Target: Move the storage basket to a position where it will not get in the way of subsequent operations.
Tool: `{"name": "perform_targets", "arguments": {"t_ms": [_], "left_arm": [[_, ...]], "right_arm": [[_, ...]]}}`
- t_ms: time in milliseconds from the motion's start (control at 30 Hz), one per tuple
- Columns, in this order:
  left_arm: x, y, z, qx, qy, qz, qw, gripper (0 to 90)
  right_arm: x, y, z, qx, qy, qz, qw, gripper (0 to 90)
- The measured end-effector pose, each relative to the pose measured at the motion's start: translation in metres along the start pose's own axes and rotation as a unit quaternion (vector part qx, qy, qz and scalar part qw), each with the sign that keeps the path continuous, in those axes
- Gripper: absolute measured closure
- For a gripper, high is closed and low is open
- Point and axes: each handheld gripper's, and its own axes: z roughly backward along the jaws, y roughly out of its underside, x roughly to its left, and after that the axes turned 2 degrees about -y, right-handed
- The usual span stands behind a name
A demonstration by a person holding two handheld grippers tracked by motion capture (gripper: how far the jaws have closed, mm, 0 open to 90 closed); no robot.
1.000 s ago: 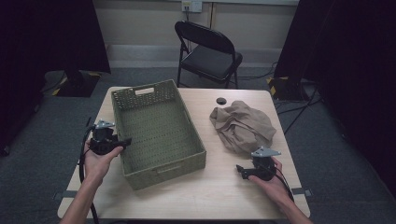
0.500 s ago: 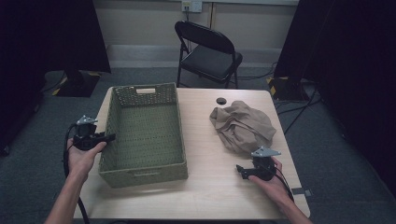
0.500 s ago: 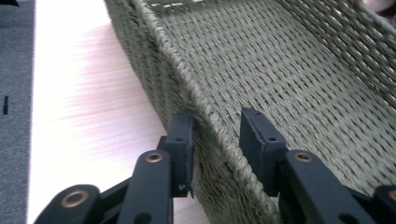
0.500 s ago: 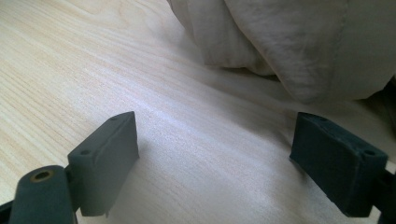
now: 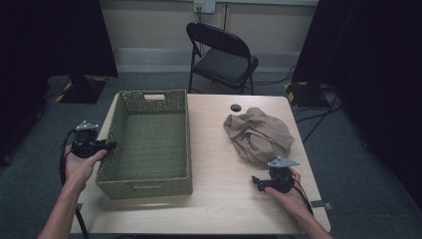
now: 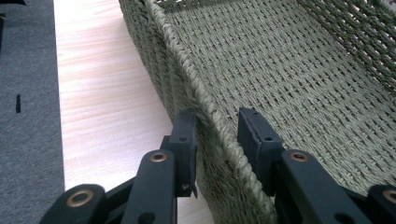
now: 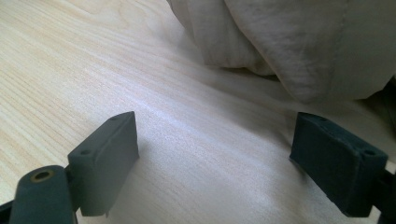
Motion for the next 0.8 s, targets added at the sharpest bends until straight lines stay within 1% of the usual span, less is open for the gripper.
{"name": "perform_targets", "arguments": {"t_ms": [33, 100, 133, 167, 200, 233, 267, 333, 367, 433, 467, 500, 533, 600, 633, 667, 700, 733, 800], "left_arm": [[0.001, 0.0, 0.0, -0.001, -0.002, 0.001, 1.0, 67.9], [0.004, -0.001, 0.001, 0.002, -0.015, -0.006, 0.9999, 66.9], [0.005, -0.001, 0.001, 0.001, -0.015, -0.003, 0.9999, 66.3], [0.008, -0.001, 0.002, 0.005, -0.021, -0.003, 0.9998, 65.1], [0.011, -0.001, 0.002, 0.004, -0.029, 0.0, 0.9996, 62.1], [0.013, 0.0, 0.002, 0.002, -0.023, 0.007, 0.9997, 60.7], [0.014, 0.0, 0.002, 0.001, -0.023, 0.014, 0.9996, 59.2], [0.014, 0.001, 0.005, 0.0, -0.027, 0.021, 0.9994, 56.9], [0.015, 0.002, 0.007, -0.006, -0.019, 0.029, 0.9994, 54.5], [0.015, 0.006, 0.015, -0.019, -0.011, 0.041, 0.9989, 45.7], [0.014, 0.008, 0.017, -0.026, -0.004, 0.043, 0.9987, 43.1], [0.012, 0.01, 0.021, -0.036, 0.001, 0.044, 0.9984, 42.0], [0.009, 0.013, 0.024, -0.04, 0.007, 0.042, 0.9983, 42.0], [0.002, 0.019, 0.03, -0.048, 0.001, 0.031, 0.9984, 41.9], [0.0, 0.024, 0.033, -0.052, 0.008, 0.035, 0.998, 41.9], [-0.001, 0.026, 0.035, -0.055, 0.01, 0.036, 0.9978, 41.9], [-0.002, 0.029, 0.037, -0.056, 0.011, 0.033, 0.9978, 41.9], [-0.004, 0.033, 0.041, -0.057, 0.007, 0.03, 0.9979, 41.9], [-0.004, 0.038, 0.045, -0.061, 0.009, 0.033, 0.9976, 42.1]], "right_arm": [[0.0, 0.0, 0.0, 0.0, 0.0, 0.0, 1.0, 14.0], [0.0, 0.0, 0.0, 0.0, 0.0, 0.0, 1.0, 14.0], [0.0, 0.0, 0.0, 0.0, 0.0, 0.0, 1.0, 14.0], [0.0, 0.0, 0.0, 0.0, 0.0, 0.0, 1.0, 14.0], [0.0, 0.0, 0.0, 0.0, 0.0, 0.0, 1.0, 14.0], [0.0, 0.0, 0.0, 0.0, 0.0, 0.0, 1.0, 14.0], [0.0, 0.0, 0.0, 0.0, 0.001, 0.0, 1.0, 14.0], [0.0, 0.0, 0.0, 0.0, 0.0, 0.0, 1.0, 14.0], [0.0, 0.0, 0.0, 0.0, 0.0, 0.0, 1.0, 14.0], [0.0, 0.0, 0.0, 0.0, 0.0, 0.0, 1.0, 14.0], [0.0, 0.0, 0.0, 0.0, 0.0, 0.0, 1.0, 14.0], [0.0, 0.0, 0.0, 0.0, 0.0, 0.0, 1.0, 14.0], [0.0, 0.0, 0.0, 0.0, 0.0, 0.0, 1.0, 14.0], [0.0, 0.0, 0.0, 0.0, 0.0, 0.0, 1.0, 14.0], [0.0, 0.0, 0.0, 0.0, 0.0, 0.0, 1.0, 14.0], [0.0, 0.0, 0.0, 0.0, 0.001, 0.0, 1.0, 14.0], [0.0, 0.0, 0.0, 0.0, 0.001, 0.0, 1.0, 14.0], [0.0, 0.0, 0.0, 0.0, 0.001, -0.001, 1.0, 14.0], [0.0, 0.0, 0.0, 0.0, 0.001, 0.0, 1.0, 14.0]]}}
